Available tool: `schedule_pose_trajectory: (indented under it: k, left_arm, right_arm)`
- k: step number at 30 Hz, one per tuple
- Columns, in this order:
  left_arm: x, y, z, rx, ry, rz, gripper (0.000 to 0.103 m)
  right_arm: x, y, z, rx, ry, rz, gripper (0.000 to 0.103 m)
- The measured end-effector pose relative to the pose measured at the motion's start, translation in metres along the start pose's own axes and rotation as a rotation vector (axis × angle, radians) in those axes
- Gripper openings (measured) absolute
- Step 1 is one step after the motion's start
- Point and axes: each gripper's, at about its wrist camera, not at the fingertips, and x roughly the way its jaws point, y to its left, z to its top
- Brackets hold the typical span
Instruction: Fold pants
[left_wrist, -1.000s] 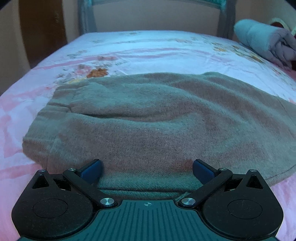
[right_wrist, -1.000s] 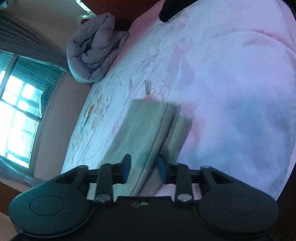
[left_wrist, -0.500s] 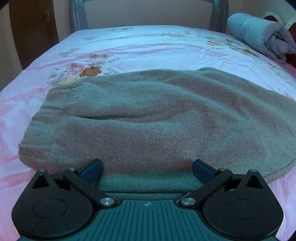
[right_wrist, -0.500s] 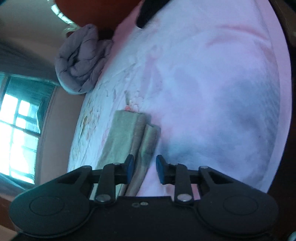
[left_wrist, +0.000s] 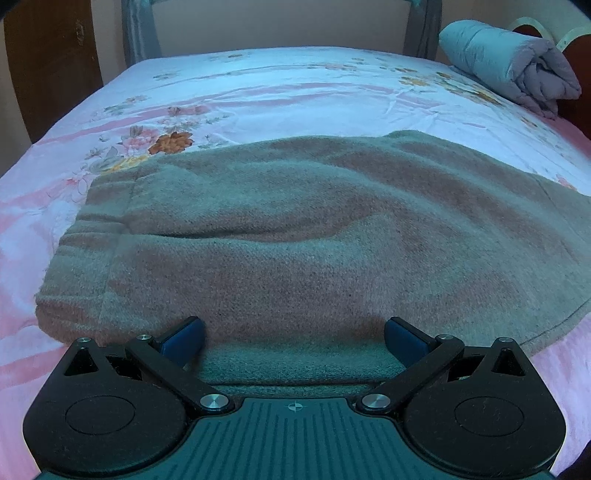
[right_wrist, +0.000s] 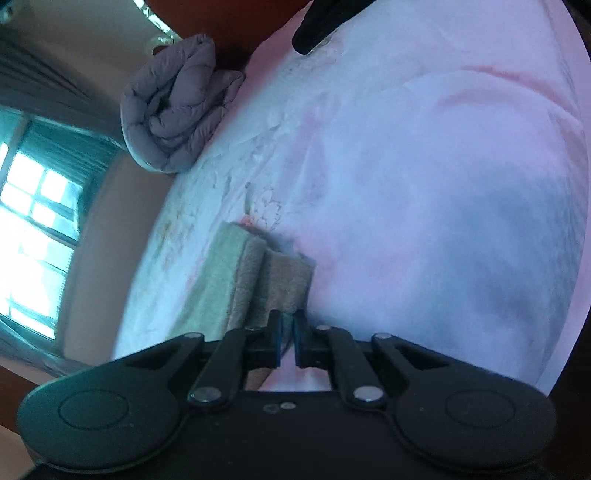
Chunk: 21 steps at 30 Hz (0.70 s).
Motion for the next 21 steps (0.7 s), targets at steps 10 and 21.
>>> schedule_pose_trajectory:
  k: [10,21]
  left_arm:
    - [0.0,-0.001,-0.002,-0.006,-0.008,0.004,0.103]
    - [0.0,0.001,-0.003,-0.011,-0.017,-0.001,0.103]
  right_arm:
    - [-0.014,0.024,-0.006,0.047,0.009,0.067,0.009]
    - [0.008,0.06,-0.007,-0.009,0.095,-0.032,0.0]
